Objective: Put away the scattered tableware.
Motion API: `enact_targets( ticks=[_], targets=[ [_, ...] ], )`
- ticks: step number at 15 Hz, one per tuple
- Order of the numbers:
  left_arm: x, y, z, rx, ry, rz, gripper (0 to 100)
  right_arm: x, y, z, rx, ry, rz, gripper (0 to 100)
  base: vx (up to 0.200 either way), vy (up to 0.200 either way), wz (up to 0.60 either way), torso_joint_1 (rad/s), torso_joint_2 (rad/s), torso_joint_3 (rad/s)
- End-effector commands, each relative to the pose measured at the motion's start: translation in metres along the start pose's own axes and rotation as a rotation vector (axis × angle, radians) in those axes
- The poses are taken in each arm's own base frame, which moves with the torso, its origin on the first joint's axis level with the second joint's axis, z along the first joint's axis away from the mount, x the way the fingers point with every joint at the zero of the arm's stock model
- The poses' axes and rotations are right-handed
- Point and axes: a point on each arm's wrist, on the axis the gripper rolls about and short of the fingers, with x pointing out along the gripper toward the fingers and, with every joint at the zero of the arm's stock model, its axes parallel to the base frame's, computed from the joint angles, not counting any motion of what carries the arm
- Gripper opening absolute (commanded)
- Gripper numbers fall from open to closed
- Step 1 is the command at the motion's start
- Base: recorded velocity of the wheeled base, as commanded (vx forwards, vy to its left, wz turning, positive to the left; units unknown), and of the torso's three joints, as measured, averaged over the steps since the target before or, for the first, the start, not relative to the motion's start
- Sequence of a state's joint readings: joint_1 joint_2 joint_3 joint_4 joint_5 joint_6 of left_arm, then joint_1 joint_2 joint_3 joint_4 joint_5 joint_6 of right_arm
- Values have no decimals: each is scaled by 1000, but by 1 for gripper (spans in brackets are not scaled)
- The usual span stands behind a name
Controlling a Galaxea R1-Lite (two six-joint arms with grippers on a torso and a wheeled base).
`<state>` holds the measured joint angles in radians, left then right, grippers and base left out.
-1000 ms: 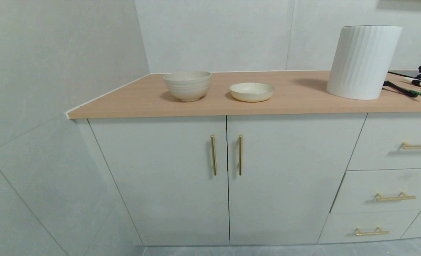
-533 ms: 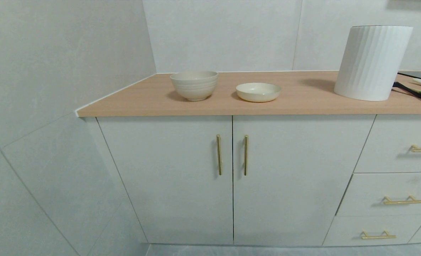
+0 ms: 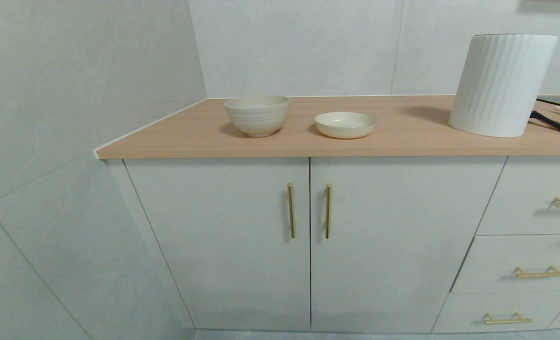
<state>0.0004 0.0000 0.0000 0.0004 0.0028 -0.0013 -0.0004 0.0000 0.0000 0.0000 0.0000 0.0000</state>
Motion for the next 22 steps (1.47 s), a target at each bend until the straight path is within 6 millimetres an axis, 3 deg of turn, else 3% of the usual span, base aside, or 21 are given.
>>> enact_targets(
  ticks=[1,7,19,20,21,22],
  targets=[
    [0,0,0,0,0,0,100,0,0,0,0,0,0,100,200,0,0,2,-2,2],
    [0,0,0,0,0,1,100,0,0,0,0,0,0,100,200,0,0,2,5,1],
    [0,0,0,0,0,1,100,0,0,0,-15,0,8,100,0,0,0,0,0,0],
    [0,0,0,0,0,1,100,-1,0,2,-20,-9,14,100,0,0,0,0,0,0],
    [0,0,0,0,0,1,100,-8,2,28,19,-88,95,100,0,0,0,0,0,0],
    [0,0,0,0,0,1,100,-9,2,33,33,-96,117,100,0,0,0,0,0,0]
  ],
)
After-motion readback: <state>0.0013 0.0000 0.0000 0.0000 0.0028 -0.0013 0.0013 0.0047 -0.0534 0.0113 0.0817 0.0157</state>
